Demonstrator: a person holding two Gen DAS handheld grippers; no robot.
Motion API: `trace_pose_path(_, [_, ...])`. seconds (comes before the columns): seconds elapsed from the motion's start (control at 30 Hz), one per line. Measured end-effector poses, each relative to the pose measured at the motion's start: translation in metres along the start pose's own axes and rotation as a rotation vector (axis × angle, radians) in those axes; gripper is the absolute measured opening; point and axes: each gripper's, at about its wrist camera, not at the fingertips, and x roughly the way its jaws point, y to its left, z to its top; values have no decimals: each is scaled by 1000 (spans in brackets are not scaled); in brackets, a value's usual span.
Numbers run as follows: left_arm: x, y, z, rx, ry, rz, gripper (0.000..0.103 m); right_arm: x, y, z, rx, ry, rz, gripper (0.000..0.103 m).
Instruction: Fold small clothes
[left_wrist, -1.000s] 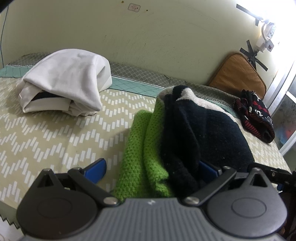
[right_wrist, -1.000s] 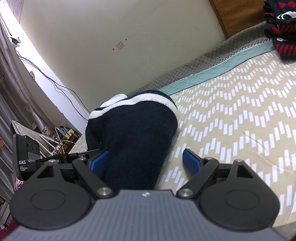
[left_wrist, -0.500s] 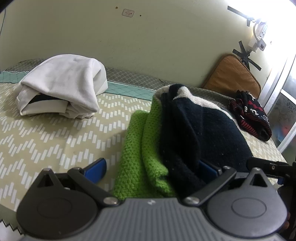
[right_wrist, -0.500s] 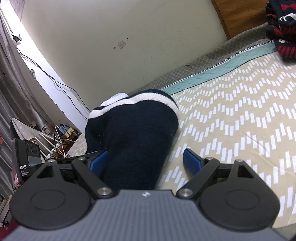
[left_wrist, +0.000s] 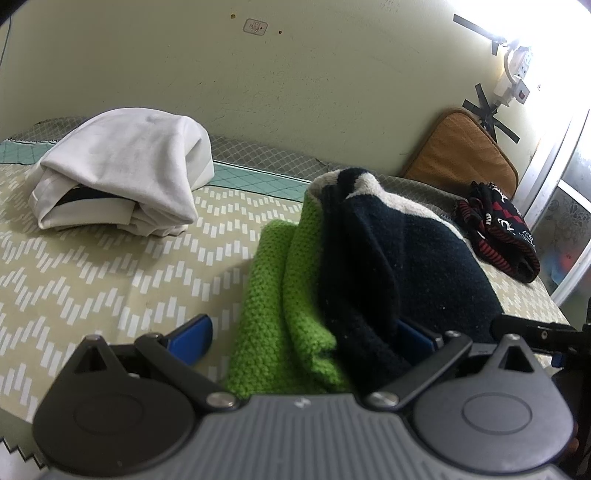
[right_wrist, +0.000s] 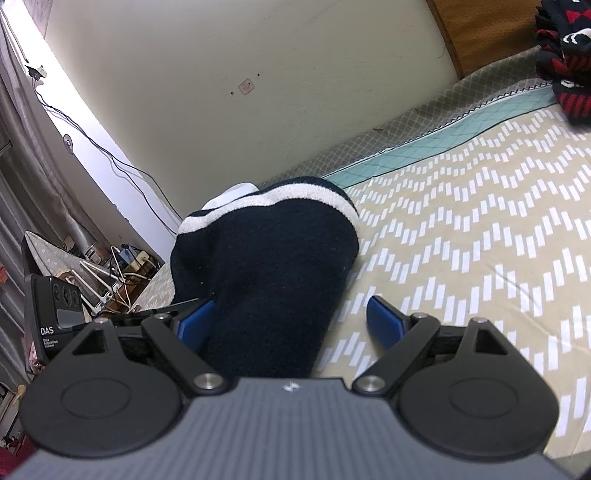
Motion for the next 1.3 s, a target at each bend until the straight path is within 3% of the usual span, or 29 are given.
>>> trace_pose_path(0.57, [-1,-1,-1,-9,-6,-4,103,1,-1,0,-12,11,5,92])
trace_pose_path(0.8, [-1,0,-1,-9,-6,-4,103,4,0,2,-38,35,41,103])
trace_pose_path(1.3, [-1,0,-1,-9,-6,-7,103,3,-1,2,-42,40,51,103])
